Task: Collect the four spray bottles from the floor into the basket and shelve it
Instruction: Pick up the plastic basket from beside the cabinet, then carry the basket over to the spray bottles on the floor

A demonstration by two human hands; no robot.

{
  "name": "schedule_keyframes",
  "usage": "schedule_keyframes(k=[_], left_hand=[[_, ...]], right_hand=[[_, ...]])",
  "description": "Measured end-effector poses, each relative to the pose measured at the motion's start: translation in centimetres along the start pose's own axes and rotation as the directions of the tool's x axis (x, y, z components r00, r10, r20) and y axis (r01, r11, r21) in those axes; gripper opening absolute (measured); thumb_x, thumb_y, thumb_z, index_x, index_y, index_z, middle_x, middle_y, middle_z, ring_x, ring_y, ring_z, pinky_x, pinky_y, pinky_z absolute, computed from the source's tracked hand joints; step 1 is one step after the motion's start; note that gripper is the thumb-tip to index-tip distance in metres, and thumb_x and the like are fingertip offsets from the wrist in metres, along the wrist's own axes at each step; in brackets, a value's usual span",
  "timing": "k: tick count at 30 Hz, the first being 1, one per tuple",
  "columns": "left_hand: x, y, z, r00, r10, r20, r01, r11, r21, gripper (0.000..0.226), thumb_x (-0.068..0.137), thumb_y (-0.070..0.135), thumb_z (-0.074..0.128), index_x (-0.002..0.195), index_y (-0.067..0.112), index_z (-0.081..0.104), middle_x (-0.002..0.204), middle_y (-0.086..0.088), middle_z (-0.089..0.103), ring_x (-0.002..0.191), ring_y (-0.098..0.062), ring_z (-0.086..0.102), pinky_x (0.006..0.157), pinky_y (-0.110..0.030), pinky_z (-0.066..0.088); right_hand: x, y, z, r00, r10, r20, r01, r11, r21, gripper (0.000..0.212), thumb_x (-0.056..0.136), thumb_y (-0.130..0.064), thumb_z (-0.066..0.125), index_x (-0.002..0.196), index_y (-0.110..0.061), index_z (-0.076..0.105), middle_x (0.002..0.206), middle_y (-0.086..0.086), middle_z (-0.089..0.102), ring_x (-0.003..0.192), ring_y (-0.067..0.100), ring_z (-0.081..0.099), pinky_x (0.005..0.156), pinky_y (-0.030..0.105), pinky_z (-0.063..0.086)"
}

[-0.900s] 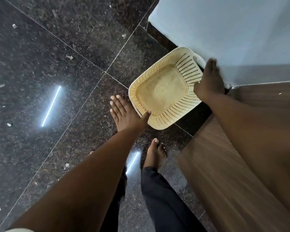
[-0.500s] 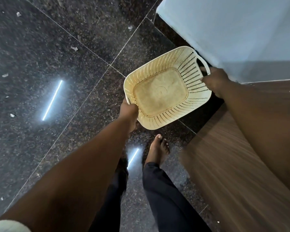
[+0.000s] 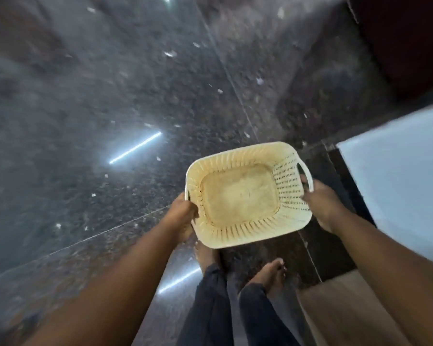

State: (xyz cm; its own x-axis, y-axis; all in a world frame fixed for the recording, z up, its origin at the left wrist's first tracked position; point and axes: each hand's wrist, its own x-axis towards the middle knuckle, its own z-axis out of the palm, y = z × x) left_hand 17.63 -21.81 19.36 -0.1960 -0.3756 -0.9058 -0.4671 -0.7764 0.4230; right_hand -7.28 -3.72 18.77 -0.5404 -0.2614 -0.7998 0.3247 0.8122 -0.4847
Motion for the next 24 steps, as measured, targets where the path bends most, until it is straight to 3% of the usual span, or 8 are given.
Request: schedule_keyframes(k=[3, 6, 11, 18, 22, 24], left_hand=[[-5.6, 2.5, -6.6, 0.998, 0.003, -0.064, -0.013, 0.986, -0.164, 0.053, 0.066, -0.023, 0.027, 0.092, 0.010, 0.059, 0.095, -0.023, 0.059, 0.088, -0.031, 0.052, 0.072, -0.035, 0.043], [-11.3, 4.6, -12.9, 0.991, 0.037, -0.127, -0.069, 0.964, -0.259, 0.051, 0.069, -0.024, 0.025, 0.089, 0.009, 0.057, 0.086, -0.014, 0.059, 0.082, -0.027, 0.051, 0.065, -0.030, 0.042], [-18.7, 4.4, -24.2, 0.954, 0.047, -0.296, -0.170, 0.897, -0.407, 0.051, 0.069, -0.023, 0.025, 0.097, 0.006, 0.055, 0.083, -0.013, 0.058, 0.077, -0.025, 0.050, 0.060, -0.027, 0.039], [-27.0, -1.4, -37.9, 0.887, -0.103, -0.449, -0.198, 0.795, -0.574, 0.035, 0.068, -0.023, 0.026, 0.070, 0.004, 0.048, 0.071, -0.013, 0.047, 0.067, -0.024, 0.042, 0.058, -0.027, 0.035], [-30.7, -5.1, -44.5, 0.864, -0.152, -0.479, -0.217, 0.747, -0.629, 0.043, 0.063, -0.022, 0.027, 0.086, -0.001, 0.057, 0.085, -0.019, 0.054, 0.083, -0.028, 0.046, 0.072, -0.037, 0.039], [-32.1, -6.3, -47.9, 0.853, -0.162, -0.497, -0.226, 0.743, -0.630, 0.044, 0.065, -0.023, 0.027, 0.090, -0.003, 0.058, 0.083, -0.020, 0.056, 0.081, -0.028, 0.048, 0.069, -0.033, 0.039]], right_hand=[[-5.2, -6.7, 4.4, 0.992, -0.096, 0.082, 0.104, 0.990, -0.097, 0.059, 0.083, 0.014, 0.040, 0.123, -0.024, 0.062, 0.109, 0.007, 0.071, 0.098, 0.028, 0.067, 0.087, 0.052, 0.055], [-10.5, -13.1, 9.2, 0.974, -0.162, 0.156, 0.181, 0.977, -0.112, 0.063, 0.084, 0.019, 0.037, 0.124, -0.023, 0.062, 0.109, 0.006, 0.070, 0.096, 0.027, 0.066, 0.088, 0.046, 0.054], [-19.2, -21.0, 19.0, 0.916, -0.245, 0.318, 0.329, 0.911, -0.247, 0.060, 0.083, 0.018, 0.036, 0.117, -0.021, 0.065, 0.105, 0.007, 0.071, 0.098, 0.030, 0.066, 0.090, 0.052, 0.053], [-31.5, -25.9, 33.6, 0.812, -0.279, 0.512, 0.502, 0.782, -0.369, 0.036, 0.088, 0.008, 0.042, 0.095, -0.015, 0.068, 0.089, 0.010, 0.073, 0.082, 0.028, 0.069, 0.074, 0.043, 0.057], [-37.3, -26.6, 41.0, 0.756, -0.235, 0.611, 0.556, 0.723, -0.410, 0.037, 0.091, 0.007, 0.040, 0.080, -0.019, 0.065, 0.083, 0.010, 0.073, 0.080, 0.028, 0.069, 0.077, 0.048, 0.057], [-39.5, -26.7, 44.6, 0.730, -0.216, 0.649, 0.583, 0.692, -0.425, 0.032, 0.092, 0.001, 0.041, 0.084, -0.016, 0.067, 0.087, 0.012, 0.074, 0.084, 0.031, 0.070, 0.081, 0.053, 0.057]])
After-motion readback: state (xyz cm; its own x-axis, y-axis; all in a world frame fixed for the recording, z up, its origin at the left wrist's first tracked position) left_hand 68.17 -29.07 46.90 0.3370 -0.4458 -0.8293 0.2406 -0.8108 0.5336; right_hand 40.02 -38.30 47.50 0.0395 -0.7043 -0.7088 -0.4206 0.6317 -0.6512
